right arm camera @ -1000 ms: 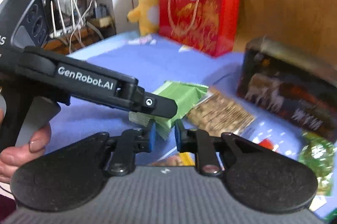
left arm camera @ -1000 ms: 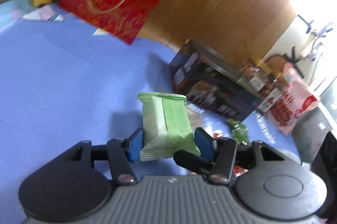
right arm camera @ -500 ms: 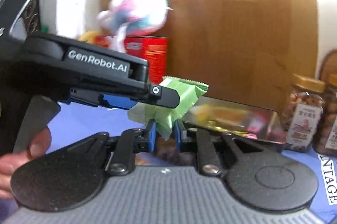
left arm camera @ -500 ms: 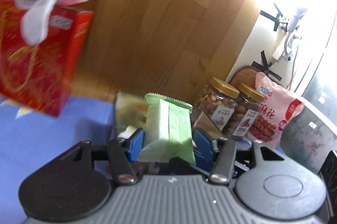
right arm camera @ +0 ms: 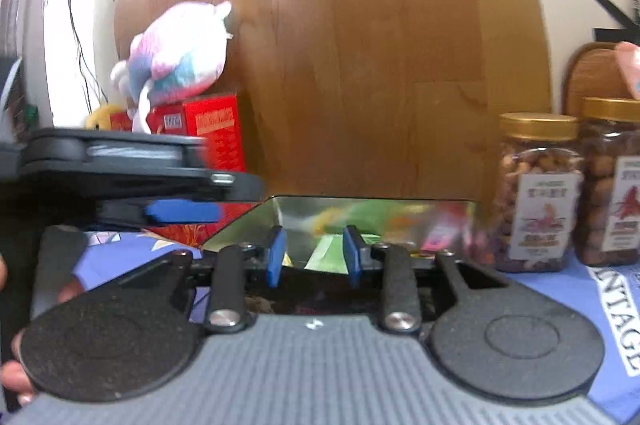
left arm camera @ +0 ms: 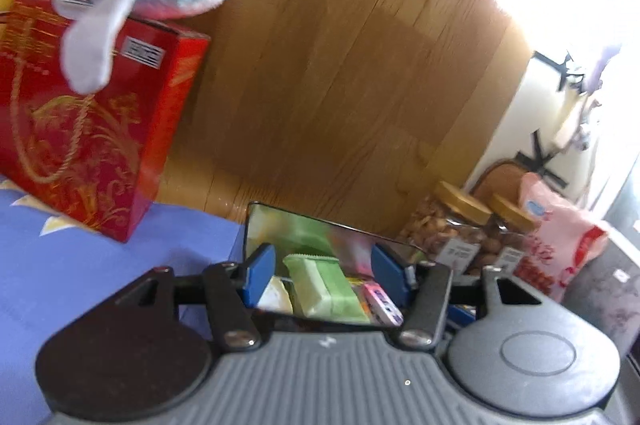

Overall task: Organize snacks
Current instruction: 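Lower the green wafer pack into the black tin box and release, then grasp the green biscuit packet with the left tool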

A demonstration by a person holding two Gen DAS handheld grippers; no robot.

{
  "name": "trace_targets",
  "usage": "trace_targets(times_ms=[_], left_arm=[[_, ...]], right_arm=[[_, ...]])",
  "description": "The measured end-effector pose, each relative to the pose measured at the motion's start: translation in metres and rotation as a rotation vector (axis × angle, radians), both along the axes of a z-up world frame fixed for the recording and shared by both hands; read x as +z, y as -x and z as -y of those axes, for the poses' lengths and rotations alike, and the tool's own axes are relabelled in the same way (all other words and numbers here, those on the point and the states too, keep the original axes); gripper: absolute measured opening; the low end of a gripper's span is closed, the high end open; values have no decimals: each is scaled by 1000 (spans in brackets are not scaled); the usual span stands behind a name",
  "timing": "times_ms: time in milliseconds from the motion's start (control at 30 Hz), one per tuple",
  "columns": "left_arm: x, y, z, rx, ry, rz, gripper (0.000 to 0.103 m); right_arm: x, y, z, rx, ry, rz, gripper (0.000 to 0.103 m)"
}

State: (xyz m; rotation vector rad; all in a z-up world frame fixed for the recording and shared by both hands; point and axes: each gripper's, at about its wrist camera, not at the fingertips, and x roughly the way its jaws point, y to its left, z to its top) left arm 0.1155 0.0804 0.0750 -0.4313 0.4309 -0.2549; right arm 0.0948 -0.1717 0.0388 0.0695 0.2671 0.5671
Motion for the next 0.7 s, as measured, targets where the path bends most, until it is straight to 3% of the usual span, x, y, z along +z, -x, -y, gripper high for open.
trace_targets(times_ms=[133, 300, 567, 700], left_arm=[[-10, 34, -3, -84, 9, -31, 55], [-41, 48, 9, -225, 70, -162, 59], [-67, 60, 31, -281, 72, -274, 60], [-66, 67, 50, -363, 68, -267, 60]], right_arm=[[-13, 11, 43, 14, -100, -166, 35], [-37, 18, 87, -4, -208, -389, 36], [-41, 46, 138, -129, -244, -401, 36], [-49, 64, 154, -119, -196, -404, 37]])
